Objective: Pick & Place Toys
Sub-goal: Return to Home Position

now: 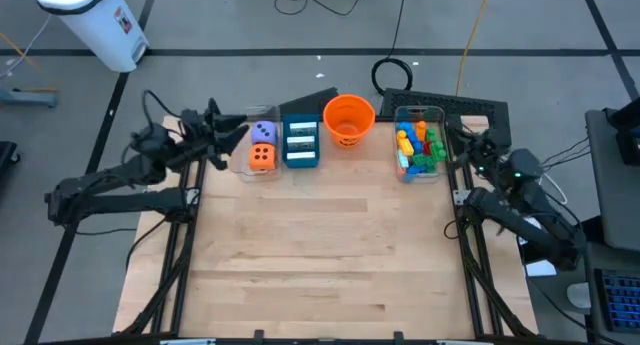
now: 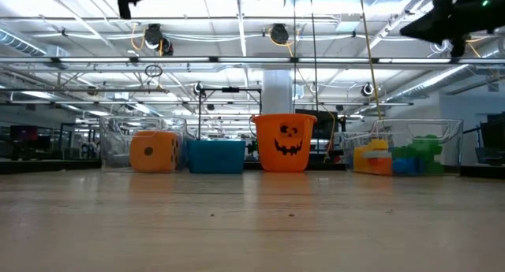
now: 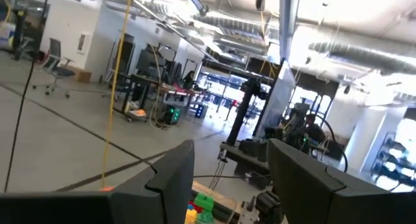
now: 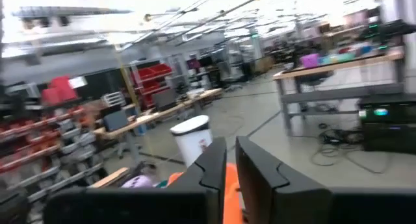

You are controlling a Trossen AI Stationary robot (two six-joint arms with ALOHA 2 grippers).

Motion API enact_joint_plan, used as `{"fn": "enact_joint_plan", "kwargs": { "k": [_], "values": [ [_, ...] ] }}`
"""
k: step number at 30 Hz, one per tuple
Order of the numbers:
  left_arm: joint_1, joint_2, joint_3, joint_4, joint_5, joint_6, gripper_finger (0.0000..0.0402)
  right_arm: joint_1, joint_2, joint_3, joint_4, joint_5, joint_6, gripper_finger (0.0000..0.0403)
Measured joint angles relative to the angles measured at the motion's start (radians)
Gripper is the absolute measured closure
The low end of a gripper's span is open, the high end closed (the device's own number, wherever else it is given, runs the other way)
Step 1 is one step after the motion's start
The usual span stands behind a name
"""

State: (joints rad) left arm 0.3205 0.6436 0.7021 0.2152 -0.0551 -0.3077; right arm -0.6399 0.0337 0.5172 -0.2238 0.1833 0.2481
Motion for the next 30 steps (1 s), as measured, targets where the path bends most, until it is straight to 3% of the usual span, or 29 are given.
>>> {"fn": "enact_joint_plan", "kwargs": {
  "k": [11, 18, 30],
  "values": [
    [0.076, -0.003, -0.237, 0.206, -0.054, -0.068, 0.0199, 0.001, 0.07, -0.291, 0.34, -0.055, 0.099, 0.0401],
    [0.106, -0.003, -0.292, 0.206, -0.058, -0.068, 0.0204, 0.001, 0.071, -0.375, 0.386, -0.054, 0.135, 0.0402],
    [0.135, 0.09, -0.327, 0.202, -0.024, -0.053, 0.0335, 0.0, 0.071, -0.436, 0.383, -0.054, 0.16, 0.0399]
  ]
}}
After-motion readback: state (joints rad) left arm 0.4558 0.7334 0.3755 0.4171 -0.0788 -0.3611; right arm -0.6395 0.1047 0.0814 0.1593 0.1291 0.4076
